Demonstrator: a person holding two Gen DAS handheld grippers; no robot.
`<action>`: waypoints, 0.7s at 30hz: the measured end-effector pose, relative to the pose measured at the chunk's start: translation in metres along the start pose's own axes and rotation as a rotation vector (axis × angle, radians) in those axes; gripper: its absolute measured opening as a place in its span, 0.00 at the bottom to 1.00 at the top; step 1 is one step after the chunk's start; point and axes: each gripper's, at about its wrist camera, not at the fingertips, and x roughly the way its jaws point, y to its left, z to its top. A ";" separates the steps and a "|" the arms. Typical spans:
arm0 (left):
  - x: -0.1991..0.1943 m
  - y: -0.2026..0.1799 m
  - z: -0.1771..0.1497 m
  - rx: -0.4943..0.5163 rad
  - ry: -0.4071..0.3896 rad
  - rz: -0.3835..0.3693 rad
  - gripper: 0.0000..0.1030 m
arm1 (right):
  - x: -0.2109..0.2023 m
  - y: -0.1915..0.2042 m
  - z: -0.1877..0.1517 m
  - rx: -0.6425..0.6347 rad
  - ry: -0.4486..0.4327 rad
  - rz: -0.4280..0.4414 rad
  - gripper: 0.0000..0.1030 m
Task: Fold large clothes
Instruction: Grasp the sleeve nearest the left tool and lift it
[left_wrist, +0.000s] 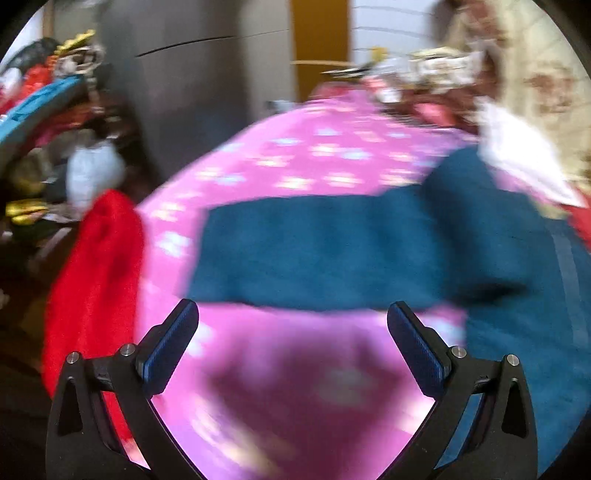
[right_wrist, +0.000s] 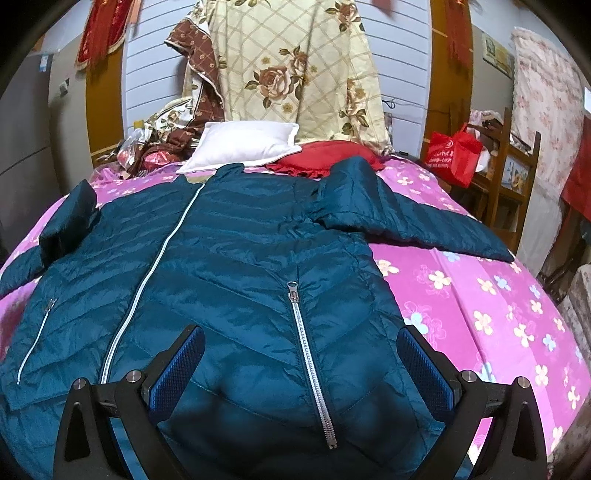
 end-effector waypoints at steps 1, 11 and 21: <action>0.016 0.009 0.004 0.013 0.018 0.037 1.00 | 0.000 0.000 0.000 -0.003 0.001 -0.001 1.00; 0.112 0.041 0.018 -0.016 0.153 -0.044 1.00 | 0.010 0.013 -0.003 -0.066 0.034 -0.024 1.00; 0.106 0.018 0.021 0.023 0.112 -0.190 0.32 | 0.017 0.020 -0.006 -0.100 0.060 -0.037 1.00</action>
